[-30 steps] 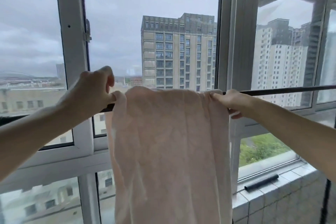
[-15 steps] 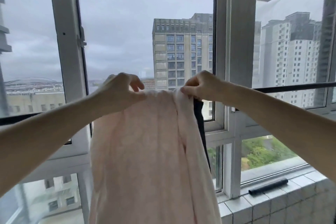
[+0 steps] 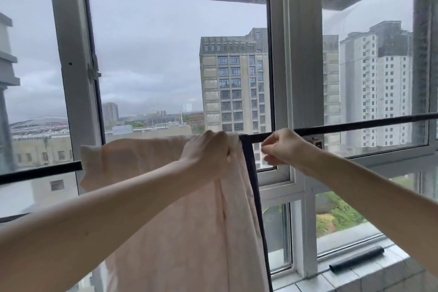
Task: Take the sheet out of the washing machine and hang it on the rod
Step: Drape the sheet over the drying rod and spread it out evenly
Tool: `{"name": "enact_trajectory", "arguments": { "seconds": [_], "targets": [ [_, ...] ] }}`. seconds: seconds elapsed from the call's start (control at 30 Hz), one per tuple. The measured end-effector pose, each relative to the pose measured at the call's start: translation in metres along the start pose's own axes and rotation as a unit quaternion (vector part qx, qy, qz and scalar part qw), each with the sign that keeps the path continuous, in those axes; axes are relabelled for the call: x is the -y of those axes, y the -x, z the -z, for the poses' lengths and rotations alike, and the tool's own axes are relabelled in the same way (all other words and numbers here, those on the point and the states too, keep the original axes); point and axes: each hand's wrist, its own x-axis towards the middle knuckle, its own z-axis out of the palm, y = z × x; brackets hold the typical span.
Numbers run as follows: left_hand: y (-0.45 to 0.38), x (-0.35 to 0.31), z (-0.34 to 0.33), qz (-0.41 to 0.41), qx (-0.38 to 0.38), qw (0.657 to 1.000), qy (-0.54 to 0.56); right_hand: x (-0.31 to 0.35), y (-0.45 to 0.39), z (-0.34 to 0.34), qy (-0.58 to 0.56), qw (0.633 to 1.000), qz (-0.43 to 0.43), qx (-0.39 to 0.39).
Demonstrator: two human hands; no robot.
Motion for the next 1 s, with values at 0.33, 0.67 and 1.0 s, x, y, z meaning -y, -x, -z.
{"name": "enact_trajectory", "arguments": {
  "seconds": [0.33, 0.67, 1.0],
  "targets": [
    [-0.025, 0.001, 0.007, 0.027, 0.008, 1.000, -0.012, 0.010, -0.011, -0.014, -0.136, 0.991, 0.003, 0.017],
    [-0.018, 0.074, 0.062, 0.185, -0.063, 0.974, 0.117, 0.040, -0.042, 0.038, 0.014, 0.977, 0.046, -0.207],
    [0.012, 0.074, 0.070, 0.306, 0.025, 0.826, 0.473, 0.032, -0.002, -0.007, 0.106, 0.984, -0.122, 0.070]
  ]
}}
